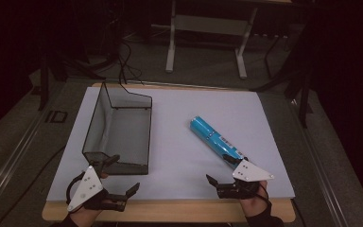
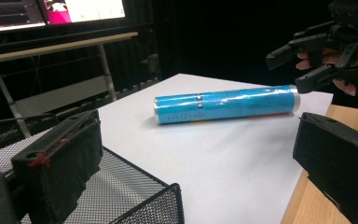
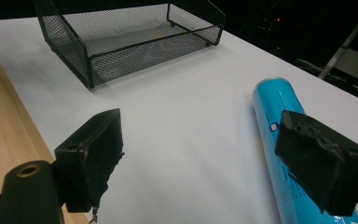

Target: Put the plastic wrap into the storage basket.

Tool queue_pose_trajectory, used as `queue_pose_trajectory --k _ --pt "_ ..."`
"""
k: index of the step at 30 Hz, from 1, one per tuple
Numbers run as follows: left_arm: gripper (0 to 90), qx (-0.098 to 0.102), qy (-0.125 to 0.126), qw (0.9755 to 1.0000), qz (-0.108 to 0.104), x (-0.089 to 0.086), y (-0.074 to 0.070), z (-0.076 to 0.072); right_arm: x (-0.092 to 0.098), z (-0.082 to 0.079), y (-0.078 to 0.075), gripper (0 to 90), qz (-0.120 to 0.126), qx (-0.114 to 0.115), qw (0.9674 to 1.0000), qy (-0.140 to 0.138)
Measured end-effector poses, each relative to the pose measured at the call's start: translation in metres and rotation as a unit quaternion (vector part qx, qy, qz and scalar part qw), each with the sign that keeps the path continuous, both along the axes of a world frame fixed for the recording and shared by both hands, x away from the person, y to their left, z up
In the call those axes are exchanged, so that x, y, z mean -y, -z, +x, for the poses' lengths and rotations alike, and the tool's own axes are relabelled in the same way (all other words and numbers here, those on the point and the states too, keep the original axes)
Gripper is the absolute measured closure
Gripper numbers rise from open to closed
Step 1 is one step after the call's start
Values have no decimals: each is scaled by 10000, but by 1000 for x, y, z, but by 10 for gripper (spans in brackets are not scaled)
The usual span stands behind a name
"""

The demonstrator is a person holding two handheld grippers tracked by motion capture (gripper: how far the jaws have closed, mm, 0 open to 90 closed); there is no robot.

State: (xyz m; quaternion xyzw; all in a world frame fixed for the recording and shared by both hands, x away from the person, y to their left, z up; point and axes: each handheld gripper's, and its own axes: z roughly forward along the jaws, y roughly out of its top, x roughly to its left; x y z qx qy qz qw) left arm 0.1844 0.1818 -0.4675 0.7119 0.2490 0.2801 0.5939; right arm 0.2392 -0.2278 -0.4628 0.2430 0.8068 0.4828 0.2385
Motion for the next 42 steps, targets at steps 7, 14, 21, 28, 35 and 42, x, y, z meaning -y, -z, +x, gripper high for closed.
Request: queue_pose_trajectory --k 7,14,21,28,35,42 --pt "20 59 101 9999 5 1 -1 -1 -4 0 1 150 -151 -35 9998 -137" --pt "20 145 115 9998 -26 0 -1 -3 -8 0 -1 136 -125 -116 9995 -278" --pt "20 159 220 9996 -29 1 -1 -2 -15 -6 -7 115 -88 -36 9983 -570" --pt "20 182 296 9993 -105 0 -1 -2 -24 -6 -20 113 -96 186 9982 -557" --pt "20 209 294 9992 -197 -2 -2 -2 -25 6 -37 99 -79 84 9976 -682" --pt "20 224 326 9991 -164 -1 -1 -2 -20 21 -55 98 75 184 9987 -480"
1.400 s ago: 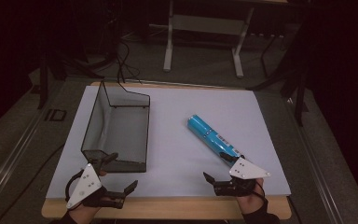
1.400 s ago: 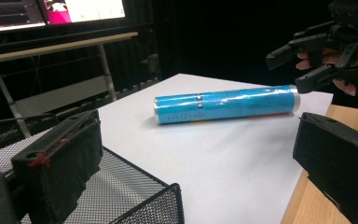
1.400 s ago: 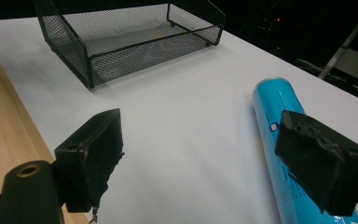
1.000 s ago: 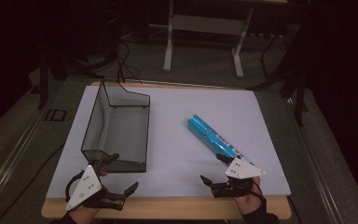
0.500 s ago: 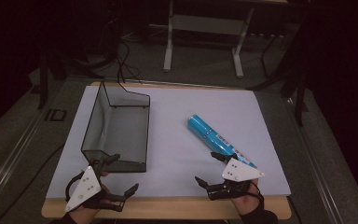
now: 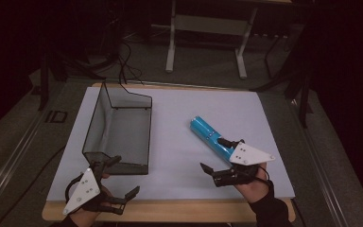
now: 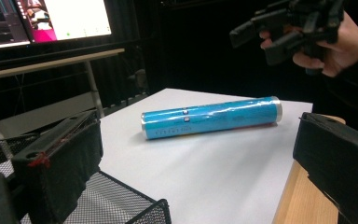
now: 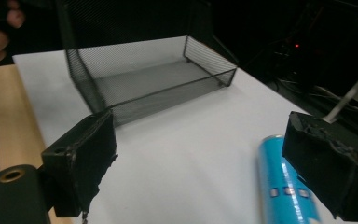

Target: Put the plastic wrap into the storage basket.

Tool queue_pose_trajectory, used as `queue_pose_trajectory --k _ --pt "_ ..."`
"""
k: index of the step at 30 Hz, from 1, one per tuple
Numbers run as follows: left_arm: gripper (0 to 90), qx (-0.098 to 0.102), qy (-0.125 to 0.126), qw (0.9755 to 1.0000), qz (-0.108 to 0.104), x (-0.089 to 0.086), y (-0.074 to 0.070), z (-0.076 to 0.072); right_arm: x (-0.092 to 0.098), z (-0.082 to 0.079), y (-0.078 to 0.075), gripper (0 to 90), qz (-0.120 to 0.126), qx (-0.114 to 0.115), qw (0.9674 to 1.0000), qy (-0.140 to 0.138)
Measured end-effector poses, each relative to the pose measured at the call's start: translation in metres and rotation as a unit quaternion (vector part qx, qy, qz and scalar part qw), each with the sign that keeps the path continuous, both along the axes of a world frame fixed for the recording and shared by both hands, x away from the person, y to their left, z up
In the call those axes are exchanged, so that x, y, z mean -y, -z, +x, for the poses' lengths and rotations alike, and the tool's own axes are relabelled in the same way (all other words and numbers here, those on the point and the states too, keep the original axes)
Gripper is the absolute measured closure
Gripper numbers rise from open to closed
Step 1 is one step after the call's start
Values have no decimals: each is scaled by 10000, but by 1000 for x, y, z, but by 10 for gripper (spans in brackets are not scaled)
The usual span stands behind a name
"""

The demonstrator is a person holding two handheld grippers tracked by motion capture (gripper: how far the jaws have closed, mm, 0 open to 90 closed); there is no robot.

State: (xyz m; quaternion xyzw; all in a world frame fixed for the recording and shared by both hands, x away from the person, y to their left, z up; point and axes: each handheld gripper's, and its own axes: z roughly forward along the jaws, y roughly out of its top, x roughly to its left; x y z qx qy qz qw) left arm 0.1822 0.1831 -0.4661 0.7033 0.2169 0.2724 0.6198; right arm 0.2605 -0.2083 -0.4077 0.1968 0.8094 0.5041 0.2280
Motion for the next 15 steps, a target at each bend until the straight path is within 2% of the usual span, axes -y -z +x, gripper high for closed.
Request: queue_pose_trajectory --k 3,5,7,9,13,15 --pt "20 -10 -1 10000 -3 0 0 0 2 10 -6 98 -137 -41 9997 196" --pt "20 -18 53 10000 -56 0 0 0 5 19 -10 98 -56 -226 9993 282" --pt "20 -28 98 9999 -89 0 0 0 7 28 -13 98 -139 -236 9985 474" --pt "20 -15 98 9999 -100 0 0 0 9 36 -14 98 -228 -277 9976 585" --pt "20 -5 95 9999 -64 0 0 0 13 49 -12 98 -352 -344 9968 634" --pt "20 -10 104 9999 -68 0 0 0 14 57 -9 98 -443 -441 9955 718"
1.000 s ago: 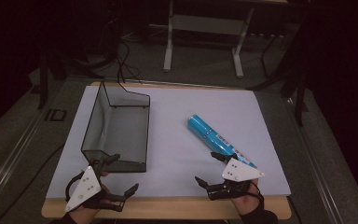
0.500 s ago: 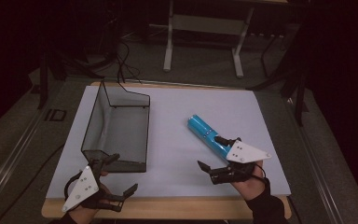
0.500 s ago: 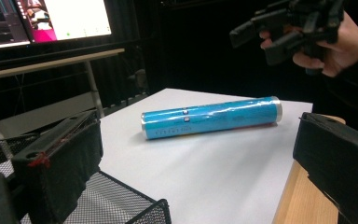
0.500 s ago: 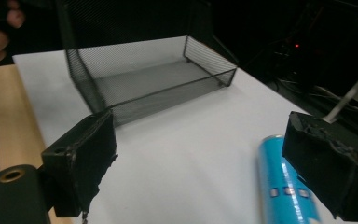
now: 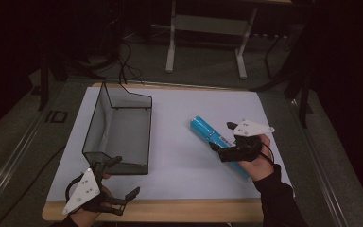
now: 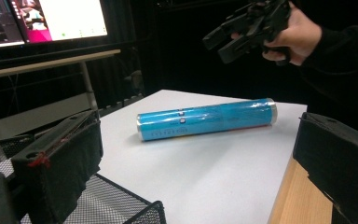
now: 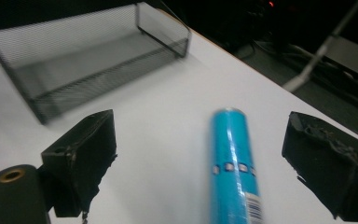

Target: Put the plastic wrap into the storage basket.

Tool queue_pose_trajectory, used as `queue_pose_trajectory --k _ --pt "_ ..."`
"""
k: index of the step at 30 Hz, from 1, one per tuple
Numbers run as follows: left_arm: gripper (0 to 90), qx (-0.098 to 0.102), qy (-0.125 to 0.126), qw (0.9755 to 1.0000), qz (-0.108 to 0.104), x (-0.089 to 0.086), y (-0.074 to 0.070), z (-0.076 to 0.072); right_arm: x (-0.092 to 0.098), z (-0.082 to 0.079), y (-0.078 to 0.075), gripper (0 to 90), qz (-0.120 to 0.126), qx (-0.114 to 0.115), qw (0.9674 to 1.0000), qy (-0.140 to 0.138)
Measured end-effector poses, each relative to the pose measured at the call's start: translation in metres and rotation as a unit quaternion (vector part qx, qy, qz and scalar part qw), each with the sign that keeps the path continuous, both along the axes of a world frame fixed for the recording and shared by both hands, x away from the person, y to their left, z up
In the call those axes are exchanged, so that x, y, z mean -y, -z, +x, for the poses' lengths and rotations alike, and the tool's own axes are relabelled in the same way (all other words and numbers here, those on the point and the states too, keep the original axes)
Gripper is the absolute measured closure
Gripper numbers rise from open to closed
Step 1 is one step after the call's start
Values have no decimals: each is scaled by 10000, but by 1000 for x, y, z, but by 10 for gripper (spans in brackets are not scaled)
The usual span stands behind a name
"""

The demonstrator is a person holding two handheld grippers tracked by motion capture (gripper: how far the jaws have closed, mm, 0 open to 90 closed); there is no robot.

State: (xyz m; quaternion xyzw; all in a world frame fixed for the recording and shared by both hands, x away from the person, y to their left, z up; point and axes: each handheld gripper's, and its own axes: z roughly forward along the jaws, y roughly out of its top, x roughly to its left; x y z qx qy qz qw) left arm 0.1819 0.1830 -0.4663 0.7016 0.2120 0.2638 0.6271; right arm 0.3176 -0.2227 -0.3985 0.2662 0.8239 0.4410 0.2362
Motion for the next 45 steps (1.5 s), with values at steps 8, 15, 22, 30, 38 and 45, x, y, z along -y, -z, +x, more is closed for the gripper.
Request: queue_pose_trajectory --k 8,15,22,30,38,45 --pt "20 -34 12 10000 -4 0 1 1 5 23 15 97 -346 -454 9983 80" --pt "20 -22 8 10000 16 0 1 0 8 42 32 102 -567 -917 9941 87" --pt "20 -28 20 10000 70 1 1 0 13 57 49 129 -712 -1320 9886 151" --pt "20 -40 17 9999 94 2 2 1 15 70 70 131 -994 -1662 9807 254" --pt "20 -45 30 9998 193 4 4 1 17 85 84 137 -1270 -2064 9697 300" --pt "20 -28 11 9997 235 4 4 1 15 97 93 147 -1572 -2446 9562 346"
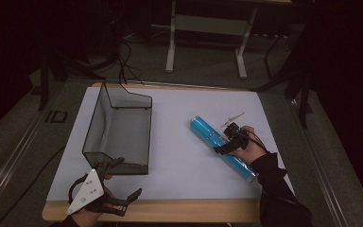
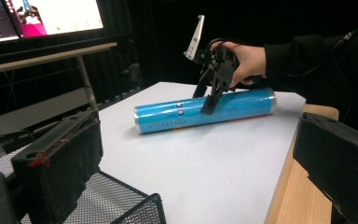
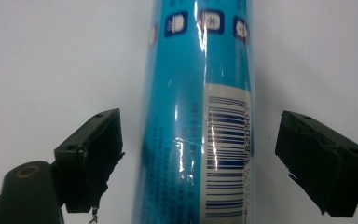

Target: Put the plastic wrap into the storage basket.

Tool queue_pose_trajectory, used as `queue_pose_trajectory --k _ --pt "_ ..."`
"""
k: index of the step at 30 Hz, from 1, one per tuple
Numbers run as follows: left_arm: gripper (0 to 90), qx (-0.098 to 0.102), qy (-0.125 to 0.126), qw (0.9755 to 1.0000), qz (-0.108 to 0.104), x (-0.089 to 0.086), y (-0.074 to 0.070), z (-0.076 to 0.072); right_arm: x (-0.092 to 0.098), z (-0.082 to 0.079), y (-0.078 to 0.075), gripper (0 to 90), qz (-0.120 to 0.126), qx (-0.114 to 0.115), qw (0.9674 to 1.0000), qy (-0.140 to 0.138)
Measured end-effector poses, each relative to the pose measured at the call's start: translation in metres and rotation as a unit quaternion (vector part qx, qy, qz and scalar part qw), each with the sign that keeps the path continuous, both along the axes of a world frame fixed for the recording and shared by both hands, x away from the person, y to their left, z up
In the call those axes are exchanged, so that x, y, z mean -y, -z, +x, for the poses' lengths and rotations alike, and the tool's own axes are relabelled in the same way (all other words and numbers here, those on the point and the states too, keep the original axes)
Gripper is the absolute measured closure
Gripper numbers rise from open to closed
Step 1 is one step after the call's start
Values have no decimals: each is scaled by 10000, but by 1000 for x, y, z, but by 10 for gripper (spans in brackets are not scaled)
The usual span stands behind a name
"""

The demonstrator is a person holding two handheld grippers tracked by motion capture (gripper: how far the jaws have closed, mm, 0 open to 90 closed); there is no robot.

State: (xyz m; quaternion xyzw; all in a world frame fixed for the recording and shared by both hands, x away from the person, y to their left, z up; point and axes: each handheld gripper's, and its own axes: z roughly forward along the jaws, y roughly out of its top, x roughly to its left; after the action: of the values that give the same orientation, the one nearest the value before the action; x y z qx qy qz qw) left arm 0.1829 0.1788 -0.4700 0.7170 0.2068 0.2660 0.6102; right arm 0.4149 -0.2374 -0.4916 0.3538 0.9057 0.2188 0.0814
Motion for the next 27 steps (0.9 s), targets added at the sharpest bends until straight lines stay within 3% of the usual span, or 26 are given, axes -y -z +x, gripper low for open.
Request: queue_pose_trajectory --k 11,16,23,27 --pt "20 4 -27 10000 67 1 0 0 -11 13 11 188 -634 -582 9963 80" --pt "20 4 -47 10000 82 0 0 0 -18 17 11 205 -904 -702 9934 14" --pt "20 9 -40 9999 106 1 1 0 -25 19 18 274 -998 -1038 9896 51" --pt "20 16 -44 9998 179 2 1 0 -26 19 17 314 -981 -1078 9891 224"
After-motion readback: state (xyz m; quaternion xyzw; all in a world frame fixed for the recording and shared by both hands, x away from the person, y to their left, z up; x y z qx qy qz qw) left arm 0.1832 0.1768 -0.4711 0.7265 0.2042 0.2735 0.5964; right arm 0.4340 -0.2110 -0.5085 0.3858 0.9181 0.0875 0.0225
